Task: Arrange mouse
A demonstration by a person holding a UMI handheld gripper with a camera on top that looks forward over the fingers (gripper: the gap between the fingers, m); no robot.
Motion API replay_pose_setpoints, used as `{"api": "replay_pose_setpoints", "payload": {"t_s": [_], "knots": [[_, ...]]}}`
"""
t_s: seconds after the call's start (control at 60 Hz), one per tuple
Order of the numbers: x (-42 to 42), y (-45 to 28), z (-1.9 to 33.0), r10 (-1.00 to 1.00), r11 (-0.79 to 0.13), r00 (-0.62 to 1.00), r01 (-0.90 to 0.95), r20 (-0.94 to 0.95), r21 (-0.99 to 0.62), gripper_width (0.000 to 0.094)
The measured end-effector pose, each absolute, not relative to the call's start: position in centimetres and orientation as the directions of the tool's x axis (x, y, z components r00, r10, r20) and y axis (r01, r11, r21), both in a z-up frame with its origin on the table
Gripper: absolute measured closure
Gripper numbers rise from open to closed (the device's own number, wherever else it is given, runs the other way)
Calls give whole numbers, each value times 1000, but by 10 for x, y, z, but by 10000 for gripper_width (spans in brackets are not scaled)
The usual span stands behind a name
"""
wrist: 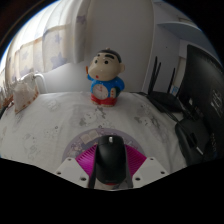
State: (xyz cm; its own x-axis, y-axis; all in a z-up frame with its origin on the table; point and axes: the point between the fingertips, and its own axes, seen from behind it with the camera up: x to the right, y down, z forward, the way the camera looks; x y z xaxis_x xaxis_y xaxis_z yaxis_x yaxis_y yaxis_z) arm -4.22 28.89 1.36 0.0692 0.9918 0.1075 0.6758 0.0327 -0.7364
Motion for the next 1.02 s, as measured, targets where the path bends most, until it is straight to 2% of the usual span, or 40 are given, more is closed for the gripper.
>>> {"api": "replay_pose_setpoints", "payload": {"t_s": [0.067,0.217,0.25,0.3,0.317,0.35,0.533,0.617,0.733,0.883,1.017], "knots": [[-36,295,-8,994,30,54,701,95,-712,490],[-34,293,-9,997,41,19,700,76,-713,401],[-32,293,-5,998,29,25,709,66,-705,309],[-25,295,6,997,-11,60,721,46,-693,88],[-21,296,11,997,-27,73,725,38,-688,69],[-12,292,21,996,-54,86,735,13,-675,97],[65,268,99,993,-118,99,781,-66,-613,87],[102,262,127,994,-105,97,800,-46,-590,86],[128,250,163,1000,-30,23,783,-20,-621,87],[135,257,183,999,-10,28,753,16,-657,97],[134,265,183,999,15,20,747,45,-664,87]]}}
